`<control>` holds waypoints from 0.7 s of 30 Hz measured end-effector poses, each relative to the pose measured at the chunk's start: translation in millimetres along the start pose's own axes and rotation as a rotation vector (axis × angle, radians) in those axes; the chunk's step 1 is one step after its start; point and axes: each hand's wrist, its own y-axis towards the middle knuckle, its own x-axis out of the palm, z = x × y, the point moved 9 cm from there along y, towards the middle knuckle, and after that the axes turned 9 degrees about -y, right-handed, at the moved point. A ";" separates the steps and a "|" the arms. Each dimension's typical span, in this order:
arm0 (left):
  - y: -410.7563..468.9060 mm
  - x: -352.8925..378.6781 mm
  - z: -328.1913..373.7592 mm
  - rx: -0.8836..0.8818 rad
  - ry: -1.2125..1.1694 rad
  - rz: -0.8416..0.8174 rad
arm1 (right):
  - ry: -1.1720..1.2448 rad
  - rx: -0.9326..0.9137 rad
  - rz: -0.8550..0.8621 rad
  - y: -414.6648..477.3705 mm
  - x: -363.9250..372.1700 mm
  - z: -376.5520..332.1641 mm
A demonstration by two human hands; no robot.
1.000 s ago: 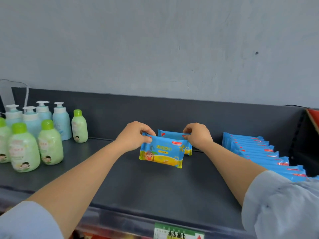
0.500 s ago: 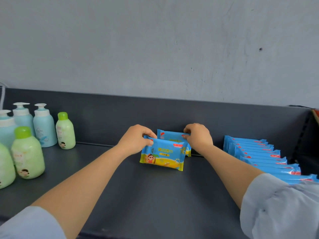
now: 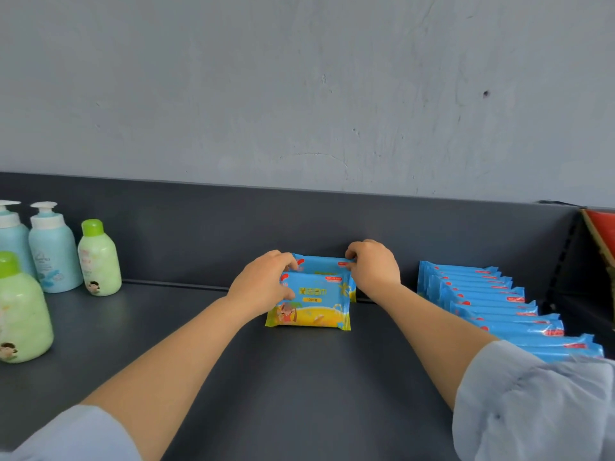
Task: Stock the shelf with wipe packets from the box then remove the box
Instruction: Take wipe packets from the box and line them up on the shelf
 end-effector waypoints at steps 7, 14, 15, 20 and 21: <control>8.1 0.4 16.1 0.085 0.083 0.115 | 0.044 0.052 -0.065 -3.4 -1.4 4.3; 14.0 6.1 21.9 0.089 0.141 0.173 | 0.068 0.039 -0.118 -8.5 -0.2 4.3; 14.9 7.2 23.0 0.091 0.145 0.181 | 0.078 0.035 -0.122 -9.6 0.2 3.6; 19.5 14.2 28.2 0.106 0.190 0.215 | 0.088 0.037 -0.094 -13.5 1.1 1.5; 20.3 16.8 27.6 0.102 0.193 0.209 | 0.086 0.037 -0.092 -14.1 1.3 1.5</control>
